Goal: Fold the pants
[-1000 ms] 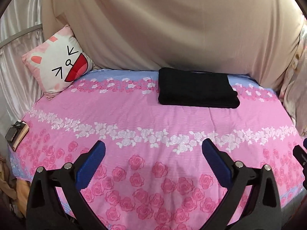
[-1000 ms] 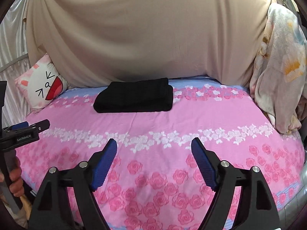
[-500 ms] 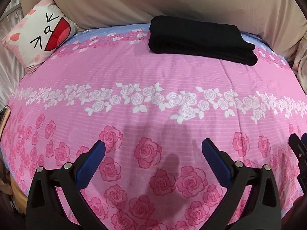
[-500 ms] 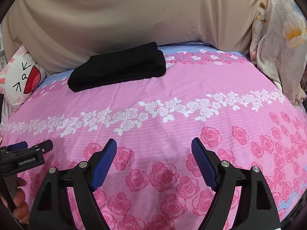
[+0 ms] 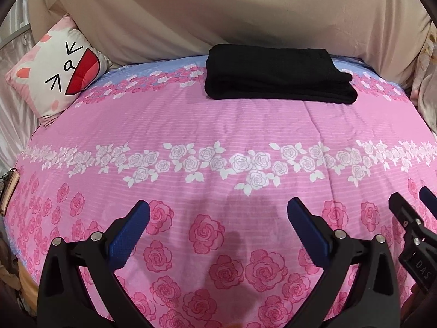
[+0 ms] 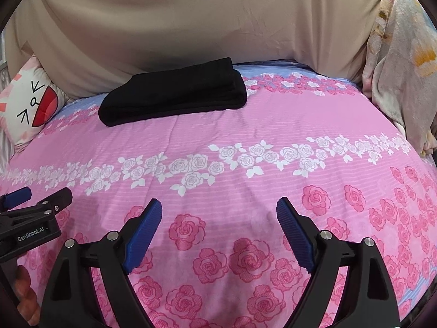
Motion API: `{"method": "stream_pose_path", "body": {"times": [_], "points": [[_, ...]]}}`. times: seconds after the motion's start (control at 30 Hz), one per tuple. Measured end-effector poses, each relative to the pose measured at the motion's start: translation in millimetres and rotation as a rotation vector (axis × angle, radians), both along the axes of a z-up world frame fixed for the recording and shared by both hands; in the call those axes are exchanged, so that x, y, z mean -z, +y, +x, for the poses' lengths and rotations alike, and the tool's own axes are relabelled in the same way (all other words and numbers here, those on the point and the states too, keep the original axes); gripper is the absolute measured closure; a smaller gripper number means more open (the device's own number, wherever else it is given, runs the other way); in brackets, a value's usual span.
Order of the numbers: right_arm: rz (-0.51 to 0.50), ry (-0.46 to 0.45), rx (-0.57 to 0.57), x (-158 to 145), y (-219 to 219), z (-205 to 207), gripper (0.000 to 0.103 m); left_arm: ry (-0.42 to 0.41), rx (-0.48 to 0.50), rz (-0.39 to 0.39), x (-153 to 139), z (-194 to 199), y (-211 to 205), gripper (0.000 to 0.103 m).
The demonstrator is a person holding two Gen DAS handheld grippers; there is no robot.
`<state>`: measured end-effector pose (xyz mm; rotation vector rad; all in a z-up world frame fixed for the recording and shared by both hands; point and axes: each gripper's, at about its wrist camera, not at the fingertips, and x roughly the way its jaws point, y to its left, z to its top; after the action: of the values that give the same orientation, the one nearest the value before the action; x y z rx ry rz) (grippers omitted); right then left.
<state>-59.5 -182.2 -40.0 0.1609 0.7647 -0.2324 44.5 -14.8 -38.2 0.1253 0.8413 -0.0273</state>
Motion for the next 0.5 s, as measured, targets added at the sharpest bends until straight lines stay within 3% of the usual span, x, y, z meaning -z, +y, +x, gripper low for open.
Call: {"method": "stream_pose_path", "body": {"times": [0.27, 0.5], "points": [[-0.003, 0.002, -0.014, -2.6, 5.4, -0.4, 0.019, -0.024, 0.031, -0.021, -6.6, -2.7, -4.0, 0.005], [-0.005, -0.001, -0.013, -4.3, 8.2, -1.1, 0.019, 0.002, 0.032, -0.047, -3.7, -0.1, -3.7, 0.005]]}}
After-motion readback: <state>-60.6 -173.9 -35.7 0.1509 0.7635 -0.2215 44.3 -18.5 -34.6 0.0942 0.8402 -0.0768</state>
